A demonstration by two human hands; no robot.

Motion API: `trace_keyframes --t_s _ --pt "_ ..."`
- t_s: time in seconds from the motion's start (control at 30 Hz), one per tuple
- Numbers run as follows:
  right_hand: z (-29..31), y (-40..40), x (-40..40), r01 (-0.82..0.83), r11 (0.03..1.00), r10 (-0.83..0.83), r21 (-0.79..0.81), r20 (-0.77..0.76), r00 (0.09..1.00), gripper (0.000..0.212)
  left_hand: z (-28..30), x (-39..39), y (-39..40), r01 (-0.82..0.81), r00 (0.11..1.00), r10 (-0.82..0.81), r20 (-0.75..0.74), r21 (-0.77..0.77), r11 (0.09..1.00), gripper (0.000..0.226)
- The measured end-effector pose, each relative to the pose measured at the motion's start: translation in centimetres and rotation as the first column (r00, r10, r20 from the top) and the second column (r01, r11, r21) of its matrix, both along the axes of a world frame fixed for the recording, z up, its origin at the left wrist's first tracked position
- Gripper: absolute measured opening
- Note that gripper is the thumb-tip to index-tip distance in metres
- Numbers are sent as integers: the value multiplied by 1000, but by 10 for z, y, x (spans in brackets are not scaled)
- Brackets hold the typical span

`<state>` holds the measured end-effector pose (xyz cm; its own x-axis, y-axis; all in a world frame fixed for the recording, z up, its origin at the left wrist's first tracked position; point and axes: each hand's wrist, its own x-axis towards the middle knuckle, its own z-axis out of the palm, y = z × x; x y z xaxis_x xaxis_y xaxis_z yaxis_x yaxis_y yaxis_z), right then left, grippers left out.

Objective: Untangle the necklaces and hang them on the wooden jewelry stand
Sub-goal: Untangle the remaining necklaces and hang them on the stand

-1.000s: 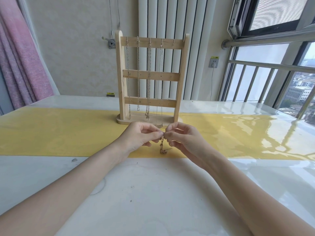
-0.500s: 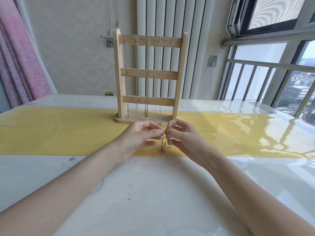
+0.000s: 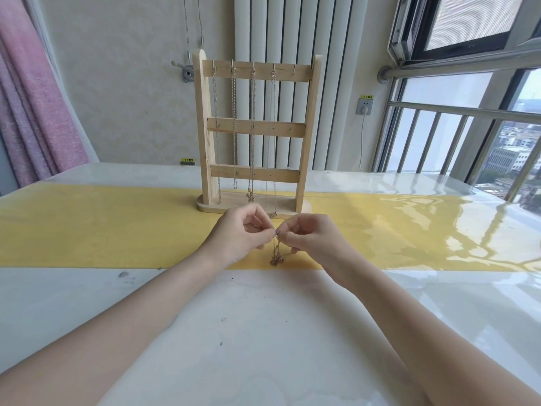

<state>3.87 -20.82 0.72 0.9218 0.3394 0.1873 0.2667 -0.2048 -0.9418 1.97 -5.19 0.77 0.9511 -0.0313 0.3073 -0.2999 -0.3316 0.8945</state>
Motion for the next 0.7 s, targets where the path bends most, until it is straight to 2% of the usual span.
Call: trace_keyframes --t_s 0.1,0.2,0.5,0.57,0.63,0.7 --pt "1 -1 0 -43 998 44 43 -23 999 18 1 0 0 21 999 -24 -29 -97 995 20" --pt "0 -3 0 -78 992 85 102 -61 995 15 1 0 2 33 998 -40 -54 -129 991 21" --pt "1 -2 0 -90 995 91 35 -35 995 21 3 -1 -1 118 988 -116 -97 13 993 22" --pt "2 -1 -2 -91 996 91 -5 -22 996 18 3 -3 -4 120 989 -112 -97 79 990 19" --pt "2 -2 -3 -85 994 85 -72 -1 996 15 3 -5 -5 97 995 -88 -47 247 964 21" --pt "1 -3 -3 -88 987 89 -134 2 996 14 2 -8 -7 24 997 -52 52 441 897 22"
